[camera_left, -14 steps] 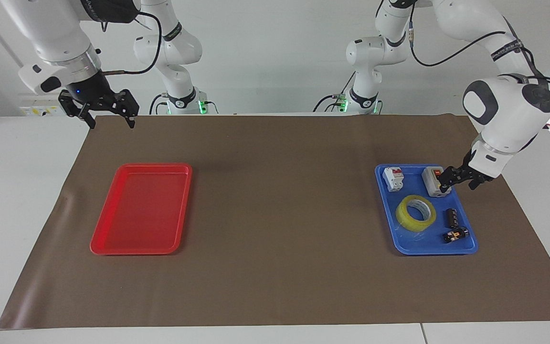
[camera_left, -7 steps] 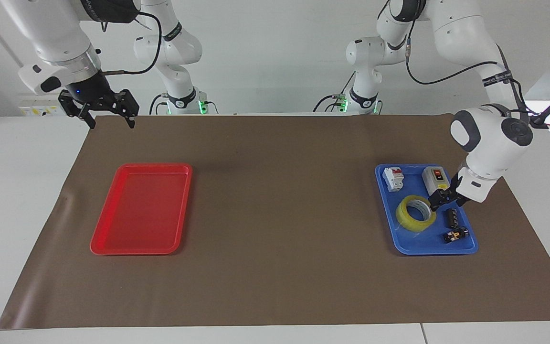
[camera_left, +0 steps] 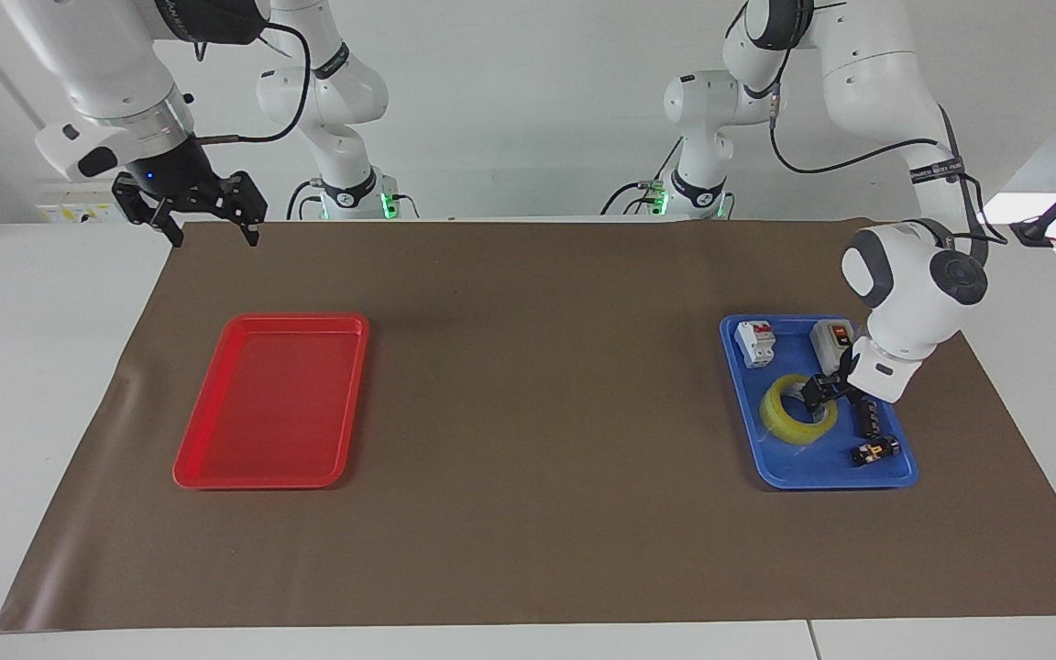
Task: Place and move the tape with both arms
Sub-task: 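Reach the left gripper down onto the yellow tape roll and grasp it, then lift the tape roll with the left gripper toward the table center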
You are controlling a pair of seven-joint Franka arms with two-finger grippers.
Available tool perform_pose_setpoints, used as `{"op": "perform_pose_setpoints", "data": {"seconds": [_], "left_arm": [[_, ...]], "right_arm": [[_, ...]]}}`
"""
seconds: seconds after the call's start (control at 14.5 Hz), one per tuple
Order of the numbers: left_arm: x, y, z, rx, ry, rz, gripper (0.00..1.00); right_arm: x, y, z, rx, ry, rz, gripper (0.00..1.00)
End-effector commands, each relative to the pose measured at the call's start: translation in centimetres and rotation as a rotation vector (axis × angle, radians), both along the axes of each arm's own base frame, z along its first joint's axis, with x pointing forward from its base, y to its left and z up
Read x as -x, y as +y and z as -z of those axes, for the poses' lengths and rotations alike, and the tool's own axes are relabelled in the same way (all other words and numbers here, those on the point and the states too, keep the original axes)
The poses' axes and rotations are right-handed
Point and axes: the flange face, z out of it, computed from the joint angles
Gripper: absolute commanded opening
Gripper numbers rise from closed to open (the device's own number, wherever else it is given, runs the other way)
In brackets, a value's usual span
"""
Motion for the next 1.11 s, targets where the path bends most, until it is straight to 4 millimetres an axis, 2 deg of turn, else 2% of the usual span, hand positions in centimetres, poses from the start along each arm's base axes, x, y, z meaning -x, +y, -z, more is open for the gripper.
{"op": "perform_pose_setpoints", "data": {"seconds": [0.0,0.07,0.21,0.35,0.41,0.48,0.62,0.69,0.76,0.83,0.97,1.04], "left_arm": [[1.1,-0.6,0.7,0.0,-0.003,-0.013,0.6],[1.3,-0.7,0.8,0.001,0.0,-0.01,0.44],[1.1,-0.7,0.5,0.001,-0.003,-0.013,0.03],[0.4,-1.6,-0.2,0.002,-0.001,0.001,0.0],[-0.2,-2.1,-1.3,0.006,-0.002,-0.005,0.0],[-1.2,-2.4,-3.2,0.013,0.001,-0.032,0.0],[-3.9,-4.8,-7.6,0.01,0.044,-0.063,0.0],[-4.4,-7.8,-9.7,0.003,0.073,-0.089,0.0],[-4.1,-10.8,-10.5,-0.008,0.1,-0.127,0.0],[-3.6,-14.2,-10.9,-0.016,0.099,-0.167,0.0],[-1.9,-22.4,-11.1,-0.025,0.074,-0.221,0.0],[-1.0,-25.7,-11.1,-0.015,0.055,-0.234,0.0]], "right_arm": [[0.6,-0.4,-0.1,-0.008,-0.002,-0.017,1.0],[0.6,-0.4,-0.1,-0.008,-0.002,-0.017,1.0],[0.6,-0.4,-0.1,-0.008,-0.002,-0.017,1.0],[0.6,-0.4,-0.1,-0.008,-0.003,-0.017,1.0],[0.6,-0.4,-0.1,-0.008,-0.003,-0.017,1.0],[0.6,-0.4,-0.1,-0.008,-0.003,-0.017,1.0],[0.6,-0.4,-0.1,-0.008,-0.003,-0.017,1.0],[0.6,-0.4,-0.1,-0.008,-0.003,-0.017,1.0],[0.6,-0.4,-0.1,-0.008,-0.003,-0.016,1.0],[0.6,-0.4,-0.1,-0.008,-0.003,-0.017,1.0],[0.6,-0.4,-0.1,-0.008,-0.002,-0.017,1.0],[0.6,-0.4,-0.1,-0.008,-0.002,-0.017,1.0]]}}
